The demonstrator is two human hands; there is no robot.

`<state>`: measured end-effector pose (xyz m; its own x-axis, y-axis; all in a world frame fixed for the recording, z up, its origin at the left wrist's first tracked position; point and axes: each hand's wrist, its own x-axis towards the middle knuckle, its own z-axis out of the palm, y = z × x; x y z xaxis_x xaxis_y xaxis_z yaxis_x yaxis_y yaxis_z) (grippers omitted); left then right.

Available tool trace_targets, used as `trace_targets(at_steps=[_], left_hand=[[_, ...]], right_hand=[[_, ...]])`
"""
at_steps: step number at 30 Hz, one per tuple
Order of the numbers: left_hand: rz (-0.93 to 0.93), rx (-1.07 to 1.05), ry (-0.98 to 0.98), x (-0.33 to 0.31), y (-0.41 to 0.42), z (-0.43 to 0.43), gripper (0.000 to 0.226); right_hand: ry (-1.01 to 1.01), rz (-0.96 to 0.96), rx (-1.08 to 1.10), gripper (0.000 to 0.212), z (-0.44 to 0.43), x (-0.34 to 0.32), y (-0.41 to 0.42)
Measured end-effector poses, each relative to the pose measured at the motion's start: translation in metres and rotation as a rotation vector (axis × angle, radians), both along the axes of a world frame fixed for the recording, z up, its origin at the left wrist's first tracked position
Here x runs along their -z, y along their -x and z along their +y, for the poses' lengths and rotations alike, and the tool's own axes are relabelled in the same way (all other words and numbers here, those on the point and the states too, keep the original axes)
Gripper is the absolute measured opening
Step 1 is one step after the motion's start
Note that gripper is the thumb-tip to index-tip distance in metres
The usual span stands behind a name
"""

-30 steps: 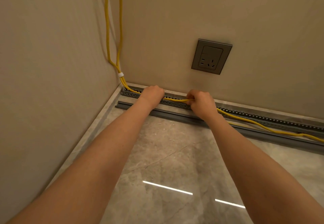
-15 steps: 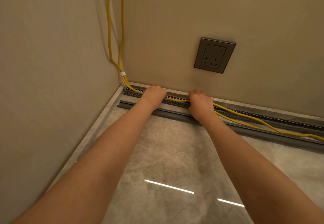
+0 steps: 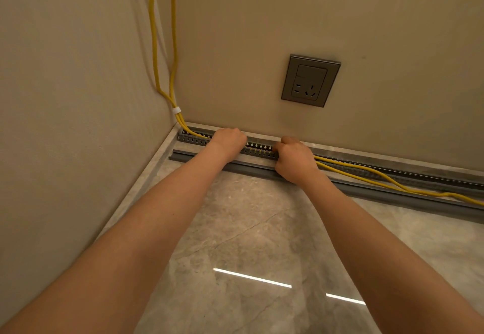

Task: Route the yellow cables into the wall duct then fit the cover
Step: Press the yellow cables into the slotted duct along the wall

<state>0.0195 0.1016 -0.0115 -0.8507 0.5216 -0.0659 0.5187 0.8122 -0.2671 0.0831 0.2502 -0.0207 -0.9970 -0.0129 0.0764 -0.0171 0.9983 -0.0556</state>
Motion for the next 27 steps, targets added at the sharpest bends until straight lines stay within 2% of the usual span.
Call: trace_targets(at_steps=[6, 9, 14, 23, 27], left_hand=[[0.032, -0.032, 0.026, -0.002, -0.009, 0.014, 0.030], [0.041, -0.039, 0.042, -0.004, -0.007, 0.019, 0.030], [0.086, 0.046, 0.065, -0.009, -0.007, 0.033, 0.033], [-0.005, -0.059, -0.034, -0.008, -0.004, 0.026, 0.032], [0.052, 0.008, 0.041, -0.004, -0.005, 0.025, 0.033]], right_hand=[[-0.016, 0.034, -0.010, 0.035, -0.002, 0.004, 0.000], [0.021, -0.027, 0.003, 0.032, -0.003, 0.002, 0.003], [0.057, -0.051, 0.030, 0.030, -0.004, 0.004, 0.009], [0.155, -0.073, 0.010, 0.040, 0.003, -0.001, 0.006], [0.130, -0.069, 0.009, 0.039, 0.026, -0.006, 0.000]])
